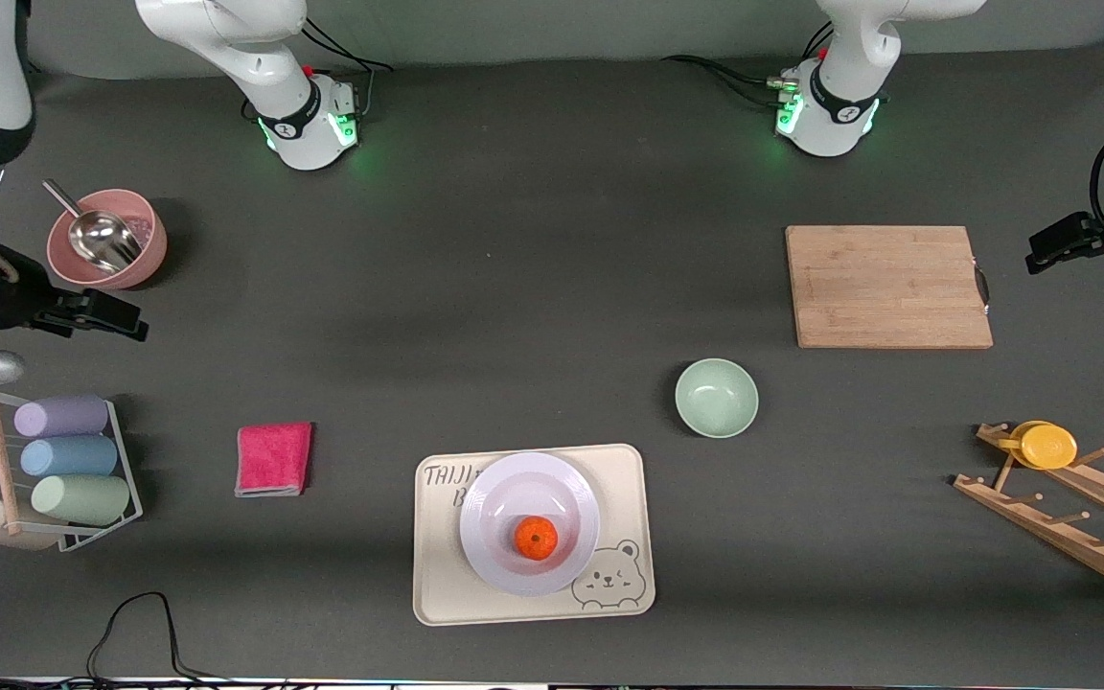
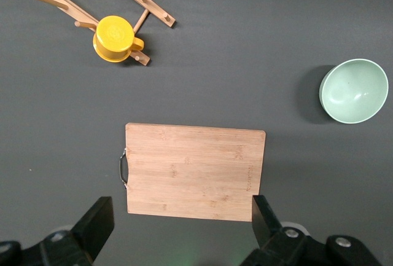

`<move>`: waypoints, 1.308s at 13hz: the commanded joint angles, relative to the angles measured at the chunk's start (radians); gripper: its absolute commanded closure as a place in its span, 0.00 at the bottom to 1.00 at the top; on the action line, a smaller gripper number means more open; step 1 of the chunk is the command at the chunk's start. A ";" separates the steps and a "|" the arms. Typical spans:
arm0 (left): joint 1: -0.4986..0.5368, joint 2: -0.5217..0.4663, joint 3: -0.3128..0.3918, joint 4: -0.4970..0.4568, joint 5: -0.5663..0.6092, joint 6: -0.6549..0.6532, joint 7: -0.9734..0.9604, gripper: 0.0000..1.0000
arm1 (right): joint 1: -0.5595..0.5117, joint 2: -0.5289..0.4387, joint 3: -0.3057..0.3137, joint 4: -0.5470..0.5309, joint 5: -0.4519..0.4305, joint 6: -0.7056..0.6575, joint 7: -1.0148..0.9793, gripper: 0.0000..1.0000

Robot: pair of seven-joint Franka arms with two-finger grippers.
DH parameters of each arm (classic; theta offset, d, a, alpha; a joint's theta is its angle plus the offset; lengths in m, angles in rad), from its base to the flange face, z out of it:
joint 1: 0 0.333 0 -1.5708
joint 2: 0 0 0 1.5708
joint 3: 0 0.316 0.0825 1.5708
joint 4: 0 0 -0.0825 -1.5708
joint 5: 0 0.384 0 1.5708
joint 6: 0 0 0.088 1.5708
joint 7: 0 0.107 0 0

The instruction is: Place orange and plate with both arms

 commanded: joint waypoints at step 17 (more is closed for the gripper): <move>0.000 -0.015 0.013 0.000 0.002 0.017 0.014 0.00 | 0.002 -0.065 -0.055 -0.023 -0.025 -0.076 -0.089 0.00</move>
